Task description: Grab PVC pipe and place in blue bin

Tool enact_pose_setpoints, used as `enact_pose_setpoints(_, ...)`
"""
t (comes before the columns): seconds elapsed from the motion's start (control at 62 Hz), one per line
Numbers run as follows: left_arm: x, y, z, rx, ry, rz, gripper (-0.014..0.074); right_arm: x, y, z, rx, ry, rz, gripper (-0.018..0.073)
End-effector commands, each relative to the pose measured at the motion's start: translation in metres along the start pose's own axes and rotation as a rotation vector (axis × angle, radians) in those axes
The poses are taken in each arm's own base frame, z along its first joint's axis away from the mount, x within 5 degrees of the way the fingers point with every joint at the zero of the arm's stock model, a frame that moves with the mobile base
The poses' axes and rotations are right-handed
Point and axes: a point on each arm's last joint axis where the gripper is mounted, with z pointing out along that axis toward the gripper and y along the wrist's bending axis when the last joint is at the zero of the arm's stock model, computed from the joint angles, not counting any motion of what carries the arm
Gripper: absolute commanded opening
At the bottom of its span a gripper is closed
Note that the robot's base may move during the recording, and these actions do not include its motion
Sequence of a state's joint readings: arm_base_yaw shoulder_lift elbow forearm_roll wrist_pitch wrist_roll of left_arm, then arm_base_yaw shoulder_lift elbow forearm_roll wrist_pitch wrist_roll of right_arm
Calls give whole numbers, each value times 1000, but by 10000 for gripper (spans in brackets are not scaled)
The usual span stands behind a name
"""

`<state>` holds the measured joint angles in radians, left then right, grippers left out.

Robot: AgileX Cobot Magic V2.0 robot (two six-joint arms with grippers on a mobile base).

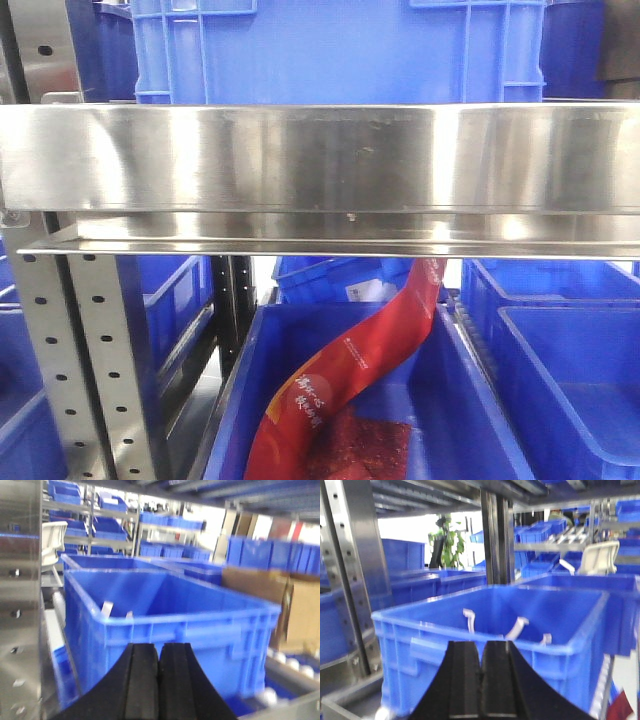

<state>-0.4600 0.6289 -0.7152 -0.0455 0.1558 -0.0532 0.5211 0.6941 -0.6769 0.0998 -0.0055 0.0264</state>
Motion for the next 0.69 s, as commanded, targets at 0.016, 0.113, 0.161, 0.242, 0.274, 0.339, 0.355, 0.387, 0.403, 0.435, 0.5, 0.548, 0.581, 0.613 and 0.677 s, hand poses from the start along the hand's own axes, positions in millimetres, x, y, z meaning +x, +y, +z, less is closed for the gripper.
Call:
enact_pose_setpoints(0.016,4,0,-7,-3,51,29,-111,5,0,-9,1,80,-10,-169)
enact_pose_setpoints(0.113,5,0,-8,-5,72,33,-111,8,0,-12,0,123,-10,-169)
enact_pose_setpoints(0.161,5,0,-8,-5,70,33,-111,9,0,-12,1,127,-10,-169)
enact_pose_setpoints(0.242,5,0,-8,-5,67,33,-111,9,0,-12,1,127,-10,-169)
enact_pose_setpoints(0.274,5,0,-8,-5,67,33,-111,9,0,-12,1,127,-10,-169)
enact_pose_setpoints(0.339,5,0,-8,-5,67,33,-111,9,0,-12,1,127,-10,-169)
enact_pose_setpoints(0.355,5,0,-8,-5,66,33,-111,9,0,-12,1,127,-10,-169)
enact_pose_setpoints(0.387,5,0,-8,-5,66,33,-111,9,0,-12,1,127,-10,-169)
enact_pose_setpoints(0.403,5,0,-8,-5,66,33,-111,9,0,-12,1,127,-10,-169)
enact_pose_setpoints(0.435,5,0,-8,-5,66,33,-111,9,0,-12,1,127,-10,-169)
enact_pose_setpoints(0.5,5,0,-8,-5,66,33,-111,9,0,-12,1,127,-10,-169)
enact_pose_setpoints(0.548,5,0,-8,-5,66,33,-111,9,0,-12,1,127,-10,-169)
enact_pose_setpoints(0.581,5,0,-8,-5,66,33,-111,9,0,-12,1,127,-10,-169)
enact_pose_setpoints(0.613,5,0,-8,-5,66,33,-111,9,0,-12,1,127,-10,-169)
enact_pose_setpoints(0.677,5,0,-8,-5,66,33,-111,9,0,-12,1,127,-10,-169)
